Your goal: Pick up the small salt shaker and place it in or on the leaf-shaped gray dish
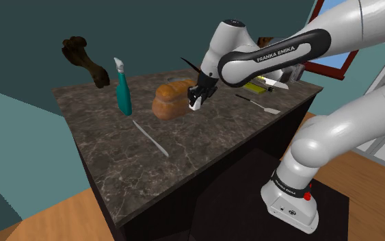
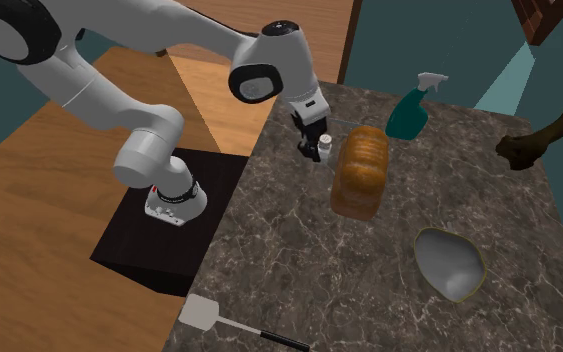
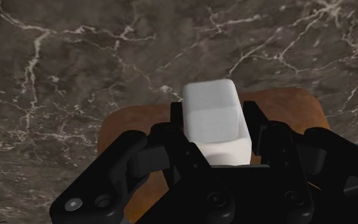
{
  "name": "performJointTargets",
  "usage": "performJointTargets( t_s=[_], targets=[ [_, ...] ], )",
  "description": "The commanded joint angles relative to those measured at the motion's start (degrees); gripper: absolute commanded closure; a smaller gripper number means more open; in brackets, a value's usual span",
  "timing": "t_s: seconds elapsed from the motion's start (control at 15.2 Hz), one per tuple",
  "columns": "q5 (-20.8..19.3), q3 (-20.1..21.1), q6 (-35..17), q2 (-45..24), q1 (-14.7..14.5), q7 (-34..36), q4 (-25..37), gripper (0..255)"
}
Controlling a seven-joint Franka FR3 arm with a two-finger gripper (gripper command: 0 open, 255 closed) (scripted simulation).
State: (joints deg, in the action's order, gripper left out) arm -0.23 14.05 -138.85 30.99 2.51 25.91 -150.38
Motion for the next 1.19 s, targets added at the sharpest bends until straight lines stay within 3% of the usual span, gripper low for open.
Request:
performJointTargets(
  t_s=[0.0, 0.59, 1.12],
  targets=[
    [0.1, -0.2, 1.9, 0.6, -0.1, -0.2, 1.3, 255],
    [0.4, -1.0, 8.7, 2.5, -0.3, -1.1, 6.2, 255],
    [-2.3, -5.5, 5.0, -12.6, 3.9, -7.4, 17.8, 255]
  ],
)
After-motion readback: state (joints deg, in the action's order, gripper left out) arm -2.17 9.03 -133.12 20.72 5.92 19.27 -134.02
